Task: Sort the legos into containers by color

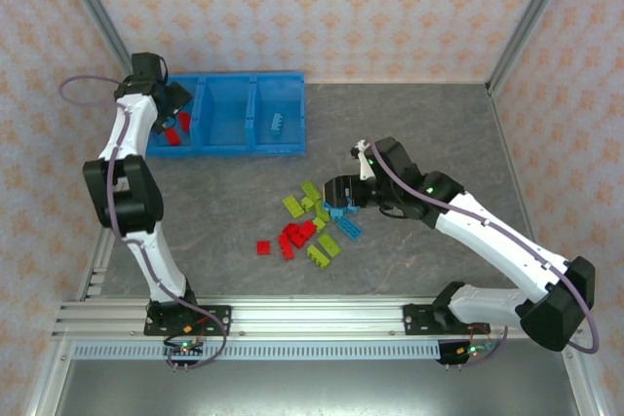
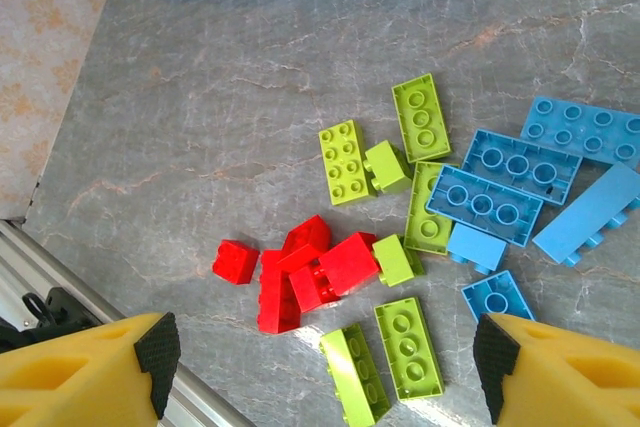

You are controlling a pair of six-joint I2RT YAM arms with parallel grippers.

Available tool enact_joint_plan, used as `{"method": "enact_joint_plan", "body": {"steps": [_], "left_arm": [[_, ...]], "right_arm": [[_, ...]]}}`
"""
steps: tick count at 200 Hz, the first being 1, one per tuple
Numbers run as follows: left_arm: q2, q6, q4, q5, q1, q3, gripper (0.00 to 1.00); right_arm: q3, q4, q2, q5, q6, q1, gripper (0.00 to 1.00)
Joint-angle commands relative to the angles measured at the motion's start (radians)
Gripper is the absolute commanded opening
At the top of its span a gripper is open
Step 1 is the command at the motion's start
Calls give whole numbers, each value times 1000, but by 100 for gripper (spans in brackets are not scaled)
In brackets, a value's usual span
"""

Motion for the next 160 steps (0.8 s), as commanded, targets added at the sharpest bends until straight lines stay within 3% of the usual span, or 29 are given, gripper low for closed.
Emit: {"method": "enact_joint_plan", "body": {"steps": [1, 24, 53, 82, 95, 113, 160], "left_arm": [[-236, -26, 55, 38, -52, -115, 85], [-471, 40, 88, 16, -186, -285, 85], [-691, 216, 56, -107, -463, -443, 85], [-780, 447, -30, 7, -646, -511, 86], [-789, 535, -107, -12, -708, -502, 88], [-786, 607, -177, -50, -749, -499, 91], [-786, 649, -179, -26, -754, -536, 97]], "right_arm": [[-18, 17, 5, 42, 16, -2, 79], [-28, 13, 59, 136, 11, -1, 79], [-4, -16, 158, 283, 32, -3, 79], [30, 19, 285, 286, 127, -2, 79], [47, 50, 354, 229, 186, -1, 78], [77, 64, 439, 203, 258, -1, 76], [103, -60, 492, 528, 378, -8, 74]]}}
